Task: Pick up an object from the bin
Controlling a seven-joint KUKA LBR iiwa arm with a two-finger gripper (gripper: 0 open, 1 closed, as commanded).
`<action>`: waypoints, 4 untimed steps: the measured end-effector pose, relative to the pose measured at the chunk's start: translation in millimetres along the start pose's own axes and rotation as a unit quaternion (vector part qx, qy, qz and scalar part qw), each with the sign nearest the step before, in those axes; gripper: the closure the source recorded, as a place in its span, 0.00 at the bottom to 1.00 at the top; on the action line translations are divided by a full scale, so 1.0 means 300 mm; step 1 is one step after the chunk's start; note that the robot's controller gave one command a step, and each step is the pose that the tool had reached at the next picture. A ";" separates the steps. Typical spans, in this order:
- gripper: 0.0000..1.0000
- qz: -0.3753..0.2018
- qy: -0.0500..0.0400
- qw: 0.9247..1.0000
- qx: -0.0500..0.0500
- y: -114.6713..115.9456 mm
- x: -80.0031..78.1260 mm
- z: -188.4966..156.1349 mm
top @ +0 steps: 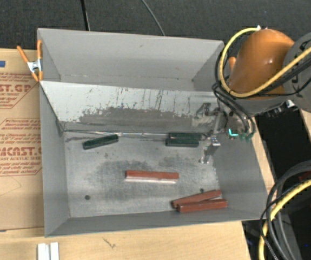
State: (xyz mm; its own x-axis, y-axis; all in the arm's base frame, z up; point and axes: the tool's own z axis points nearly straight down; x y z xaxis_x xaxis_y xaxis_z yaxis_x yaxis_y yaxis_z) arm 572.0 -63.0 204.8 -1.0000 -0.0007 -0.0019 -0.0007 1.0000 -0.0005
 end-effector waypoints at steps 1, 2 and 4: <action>0.00 -0.003 -0.003 1.000 0.000 0.028 -0.001 0.173; 1.00 -0.052 -0.009 0.999 0.002 0.167 0.032 0.391; 0.00 -0.053 0.000 0.999 0.000 0.175 0.054 0.418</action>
Offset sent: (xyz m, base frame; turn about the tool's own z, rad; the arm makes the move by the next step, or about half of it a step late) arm -0.0164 0.0520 -0.1253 -0.1062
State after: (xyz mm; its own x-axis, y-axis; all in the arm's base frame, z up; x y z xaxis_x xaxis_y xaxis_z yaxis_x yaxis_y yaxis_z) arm 555.9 -10.6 79.3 -0.9943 -0.1066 -0.0017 -0.1066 0.9943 -0.0002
